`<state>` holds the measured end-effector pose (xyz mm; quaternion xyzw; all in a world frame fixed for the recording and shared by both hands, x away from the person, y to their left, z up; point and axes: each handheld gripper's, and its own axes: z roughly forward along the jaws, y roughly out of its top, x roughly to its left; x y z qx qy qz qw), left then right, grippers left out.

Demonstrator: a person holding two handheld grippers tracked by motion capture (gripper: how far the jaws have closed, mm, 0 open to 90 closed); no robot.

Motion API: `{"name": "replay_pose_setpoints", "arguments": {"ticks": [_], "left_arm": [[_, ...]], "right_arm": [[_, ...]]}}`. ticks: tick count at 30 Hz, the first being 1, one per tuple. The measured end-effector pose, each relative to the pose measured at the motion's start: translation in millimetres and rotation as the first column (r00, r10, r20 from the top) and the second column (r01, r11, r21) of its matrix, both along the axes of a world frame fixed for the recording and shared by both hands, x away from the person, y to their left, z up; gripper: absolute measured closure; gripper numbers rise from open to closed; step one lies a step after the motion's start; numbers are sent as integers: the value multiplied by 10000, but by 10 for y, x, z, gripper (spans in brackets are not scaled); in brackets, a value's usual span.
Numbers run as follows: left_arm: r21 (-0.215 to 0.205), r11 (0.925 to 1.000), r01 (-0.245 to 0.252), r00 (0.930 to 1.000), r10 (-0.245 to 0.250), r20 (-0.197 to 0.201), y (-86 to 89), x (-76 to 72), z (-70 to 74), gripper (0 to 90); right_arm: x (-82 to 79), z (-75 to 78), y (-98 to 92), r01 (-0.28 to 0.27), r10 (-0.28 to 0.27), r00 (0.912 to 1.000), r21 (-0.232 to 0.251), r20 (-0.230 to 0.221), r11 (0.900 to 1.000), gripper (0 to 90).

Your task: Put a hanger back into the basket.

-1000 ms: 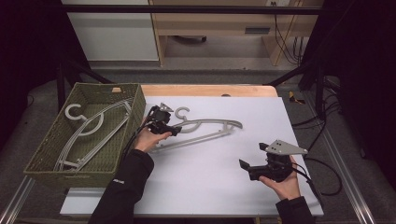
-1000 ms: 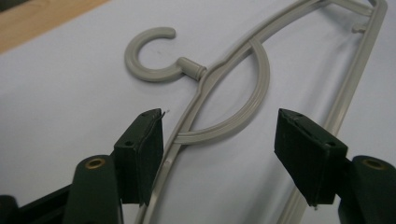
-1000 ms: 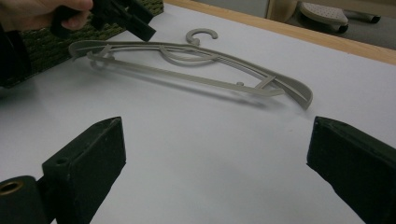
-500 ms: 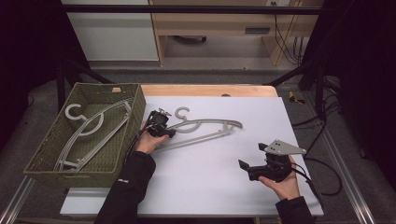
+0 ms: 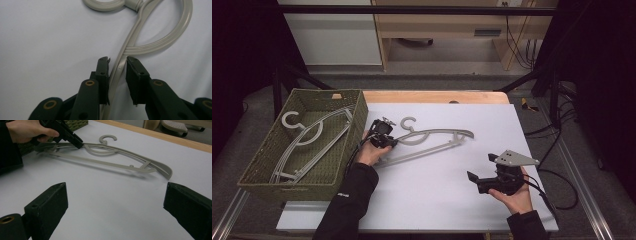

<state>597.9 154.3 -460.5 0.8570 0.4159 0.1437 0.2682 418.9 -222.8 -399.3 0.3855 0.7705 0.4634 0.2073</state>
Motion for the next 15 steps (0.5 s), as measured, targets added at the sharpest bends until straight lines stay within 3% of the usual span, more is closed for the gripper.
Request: {"name": "replay_pose_setpoints", "arguments": {"ticks": [10,15], "left_arm": [[-178,9983,560,9965,-570,-616,-18,-201,29,778],[-150,9957,912,9933,-921,-699,-44,-306,31,798]], "right_arm": [[-11,13,-8,13,-13,10000,65,8,10000,63],[-16,18,-10,7,-7,10000,90,11,10000,64]]}}
